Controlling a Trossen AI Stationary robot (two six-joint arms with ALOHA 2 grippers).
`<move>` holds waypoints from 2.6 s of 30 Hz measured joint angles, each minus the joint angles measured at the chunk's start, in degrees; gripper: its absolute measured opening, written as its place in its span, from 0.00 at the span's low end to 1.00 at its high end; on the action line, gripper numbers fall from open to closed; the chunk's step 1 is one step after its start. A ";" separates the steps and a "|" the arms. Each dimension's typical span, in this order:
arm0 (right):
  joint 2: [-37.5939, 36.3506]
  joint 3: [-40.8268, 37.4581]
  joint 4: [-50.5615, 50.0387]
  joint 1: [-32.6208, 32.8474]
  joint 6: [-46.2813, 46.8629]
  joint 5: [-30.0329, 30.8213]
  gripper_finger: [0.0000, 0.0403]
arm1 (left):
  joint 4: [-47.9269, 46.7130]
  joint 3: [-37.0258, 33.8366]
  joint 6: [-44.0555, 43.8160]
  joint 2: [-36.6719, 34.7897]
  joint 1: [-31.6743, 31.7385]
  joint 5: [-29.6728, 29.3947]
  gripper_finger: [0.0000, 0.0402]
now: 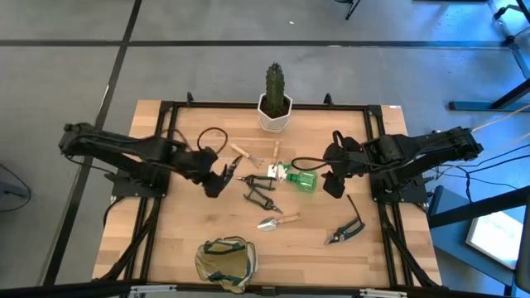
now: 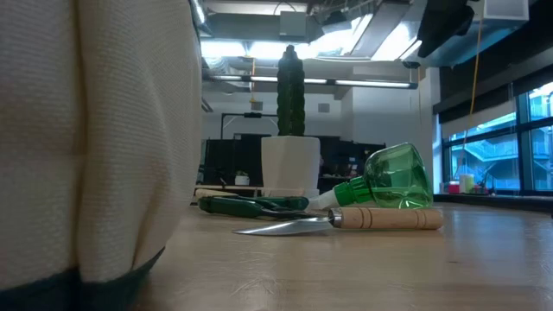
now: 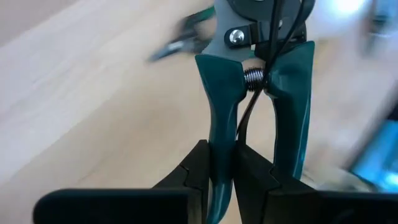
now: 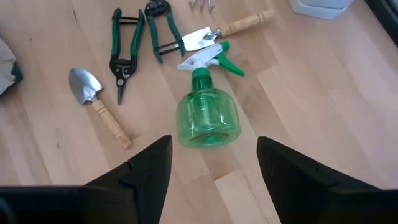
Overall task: Pick & Place Garden tools in Gardening bag
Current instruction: Put the shear scissors into the gardening bag
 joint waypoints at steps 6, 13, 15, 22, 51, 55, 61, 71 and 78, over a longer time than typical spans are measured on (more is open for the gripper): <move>0.00 0.00 0.00 -0.04 6.04 -0.20 0.59 | 0.12 6.20 6.48 -2.32 -7.06 -0.26 0.10; 0.00 0.00 4.05 1.57 9.63 -2.24 0.59 | 2.96 7.62 8.00 1.31 -19.73 0.27 0.10; 0.00 0.00 4.53 2.43 9.18 -3.50 0.59 | 4.03 7.62 7.90 3.10 -24.00 0.23 0.10; 0.00 0.00 5.96 3.41 14.57 -3.30 0.59 | 6.81 9.63 2.47 9.72 -33.68 8.24 0.10; 9.46 0.00 13.26 9.19 17.14 -3.87 0.59 | 0.49 19.14 12.08 23.72 -31.33 3.67 0.10; 9.44 0.00 13.51 10.03 17.97 -3.37 0.59 | 2.15 19.16 12.65 24.50 -30.94 1.63 0.10; 9.42 0.00 13.72 11.11 18.74 -3.37 0.59 | 7.01 19.16 13.85 28.40 -31.28 3.83 0.10; 9.40 0.00 13.86 12.52 20.39 -3.21 0.59 | 5.11 19.16 9.33 29.21 -35.17 3.81 0.10; 9.38 0.00 14.21 12.50 20.23 -3.20 0.59 | 3.35 19.56 6.53 28.54 -35.24 2.69 0.10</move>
